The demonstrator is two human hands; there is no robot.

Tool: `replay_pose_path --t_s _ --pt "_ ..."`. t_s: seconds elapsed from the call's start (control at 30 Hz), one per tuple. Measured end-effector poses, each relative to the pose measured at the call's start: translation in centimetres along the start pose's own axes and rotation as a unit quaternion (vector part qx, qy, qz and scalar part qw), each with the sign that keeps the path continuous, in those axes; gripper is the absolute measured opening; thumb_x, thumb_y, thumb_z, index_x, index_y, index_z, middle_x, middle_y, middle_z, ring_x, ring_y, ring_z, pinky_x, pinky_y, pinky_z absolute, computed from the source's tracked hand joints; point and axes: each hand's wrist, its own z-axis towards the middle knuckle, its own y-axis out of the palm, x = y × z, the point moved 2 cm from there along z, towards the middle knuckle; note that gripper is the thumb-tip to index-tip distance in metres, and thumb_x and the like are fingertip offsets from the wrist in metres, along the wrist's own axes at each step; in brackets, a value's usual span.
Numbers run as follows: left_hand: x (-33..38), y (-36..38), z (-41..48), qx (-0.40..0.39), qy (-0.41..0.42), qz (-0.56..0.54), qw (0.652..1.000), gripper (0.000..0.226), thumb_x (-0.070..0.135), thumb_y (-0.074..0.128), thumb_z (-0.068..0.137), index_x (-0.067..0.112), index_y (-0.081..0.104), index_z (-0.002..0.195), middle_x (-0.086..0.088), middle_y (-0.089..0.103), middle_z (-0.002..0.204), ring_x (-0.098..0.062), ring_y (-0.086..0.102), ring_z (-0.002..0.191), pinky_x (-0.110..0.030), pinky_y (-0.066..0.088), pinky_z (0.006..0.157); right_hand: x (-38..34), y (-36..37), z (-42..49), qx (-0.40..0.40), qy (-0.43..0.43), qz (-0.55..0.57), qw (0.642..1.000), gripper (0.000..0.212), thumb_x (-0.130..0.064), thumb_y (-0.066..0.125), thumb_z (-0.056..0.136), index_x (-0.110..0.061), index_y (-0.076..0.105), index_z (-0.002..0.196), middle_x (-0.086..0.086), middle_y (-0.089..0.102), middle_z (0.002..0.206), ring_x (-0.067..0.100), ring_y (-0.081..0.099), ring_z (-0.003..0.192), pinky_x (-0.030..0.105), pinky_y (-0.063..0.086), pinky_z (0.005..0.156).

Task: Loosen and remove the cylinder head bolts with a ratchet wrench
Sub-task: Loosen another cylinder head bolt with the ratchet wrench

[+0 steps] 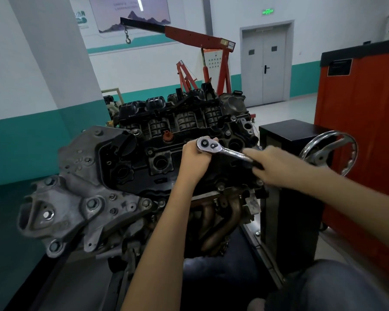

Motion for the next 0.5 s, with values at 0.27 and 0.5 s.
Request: replay_pose_path --t_s 0.27,0.5 --pt "-0.8 1.1 -0.8 0.125 -0.022 -0.079 0.989 0.034 0.016 0.057 0.098 0.017 0.052 0.064 0.007 0.055 0.067 0.0 0.049 0.062 -0.013 0.04 0.063 -1.0 1.1 -0.2 0.054 0.032 -0.004 0.998 0.015 -0.017 0.055 0.087 -0.025 0.045 0.094 -0.001 0.052 0.069 0.011 0.049 0.053 0.021 0.035 0.043" --pt "-0.5 1.1 -0.4 0.128 0.002 -0.019 0.992 0.049 0.018 0.057 0.097 0.021 0.027 0.059 0.01 0.026 0.053 -0.003 0.026 0.047 -0.015 0.027 0.05 -11.9 10.2 -1.6 0.17 0.151 0.393 0.891 0.022 -0.005 0.052 0.084 -0.022 0.046 0.095 -0.004 0.047 0.061 -0.005 0.051 0.051 0.007 0.036 0.045"
